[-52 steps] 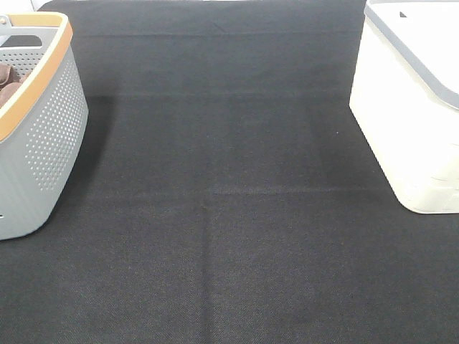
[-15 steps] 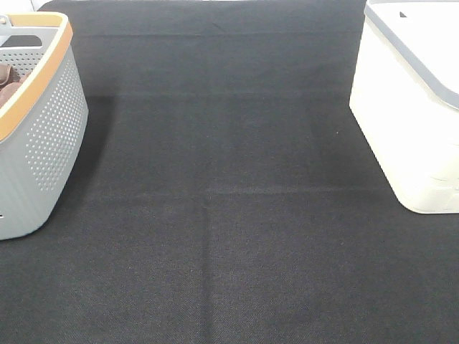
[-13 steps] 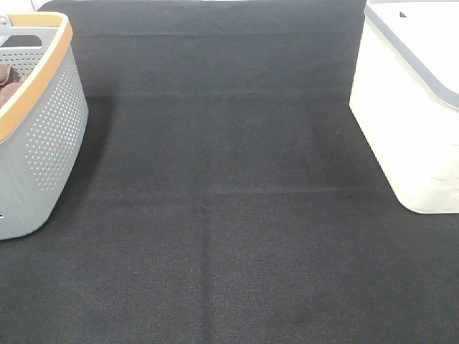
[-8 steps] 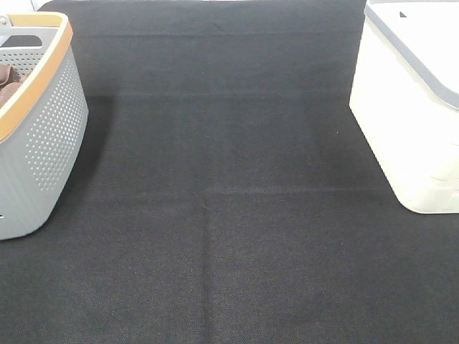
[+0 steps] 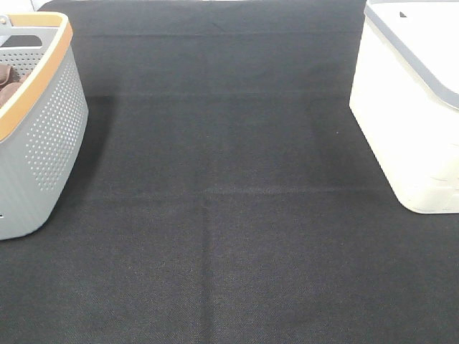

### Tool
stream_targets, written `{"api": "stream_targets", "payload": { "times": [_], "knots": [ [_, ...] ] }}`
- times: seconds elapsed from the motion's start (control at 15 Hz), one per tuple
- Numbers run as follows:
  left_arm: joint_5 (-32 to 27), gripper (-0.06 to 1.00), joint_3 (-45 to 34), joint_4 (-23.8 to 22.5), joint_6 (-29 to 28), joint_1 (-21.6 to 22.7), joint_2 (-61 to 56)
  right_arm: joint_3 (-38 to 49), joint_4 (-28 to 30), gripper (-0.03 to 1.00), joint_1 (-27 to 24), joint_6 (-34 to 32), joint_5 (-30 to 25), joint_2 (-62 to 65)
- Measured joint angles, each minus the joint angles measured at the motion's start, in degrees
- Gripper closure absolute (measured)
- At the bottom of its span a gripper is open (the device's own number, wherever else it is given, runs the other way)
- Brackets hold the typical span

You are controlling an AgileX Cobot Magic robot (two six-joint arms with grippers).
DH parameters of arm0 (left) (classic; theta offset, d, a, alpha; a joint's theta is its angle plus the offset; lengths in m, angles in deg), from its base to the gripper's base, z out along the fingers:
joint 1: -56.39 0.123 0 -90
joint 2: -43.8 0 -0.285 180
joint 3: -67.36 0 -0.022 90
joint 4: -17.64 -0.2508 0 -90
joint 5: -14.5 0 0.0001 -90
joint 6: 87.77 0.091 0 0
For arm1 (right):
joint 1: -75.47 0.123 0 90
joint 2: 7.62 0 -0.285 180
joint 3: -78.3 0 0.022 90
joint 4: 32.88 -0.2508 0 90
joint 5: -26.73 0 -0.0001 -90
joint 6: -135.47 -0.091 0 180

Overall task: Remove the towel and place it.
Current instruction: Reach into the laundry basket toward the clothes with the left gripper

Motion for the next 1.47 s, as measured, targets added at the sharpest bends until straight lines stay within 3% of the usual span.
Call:
{"api": "stream_targets", "payload": {
  "times": [0.67, 0.8, 1.2, 1.33, 1.4, 1.47],
  "knots": [
    [1.0, 0.14, 0.6, -0.1, -1.4, 0.0, 0.1, 0.0, 0.0, 0.25, 0.0, 0.0, 0.0, 0.0],
    [8.5, 0.14, 1.7, -1.8, -3.8, 0.0, 1.9, 0.0, 0.0, 0.25, 0.0, 0.0, 0.0, 0.0],
    [28.5, 0.2, 2.2, -15.2, -15.4, 0.0, 21.2, 0.0, 0.0, 0.25, 0.0, 0.0, 0.0, 0.0],
    [29.6, 0.2, 2.9, -15.9, -18.3, 0.0, 25.4, 0.0, 0.0, 0.25, 0.0, 0.0, 0.0, 0.0],
    [29.9, 0.2, 5.1, -16.1, -23.5, 0.0, 32.2, 0.0, 0.0, 0.25, 0.0, 0.0, 0.0, 0.0],
    [29.9, 0.21, 7.2, -16.1, -25.2, 0.0, 37.1, 0.0, 0.0, 0.25, 0.0, 0.0, 0.0, 0.0]
  ]
}}
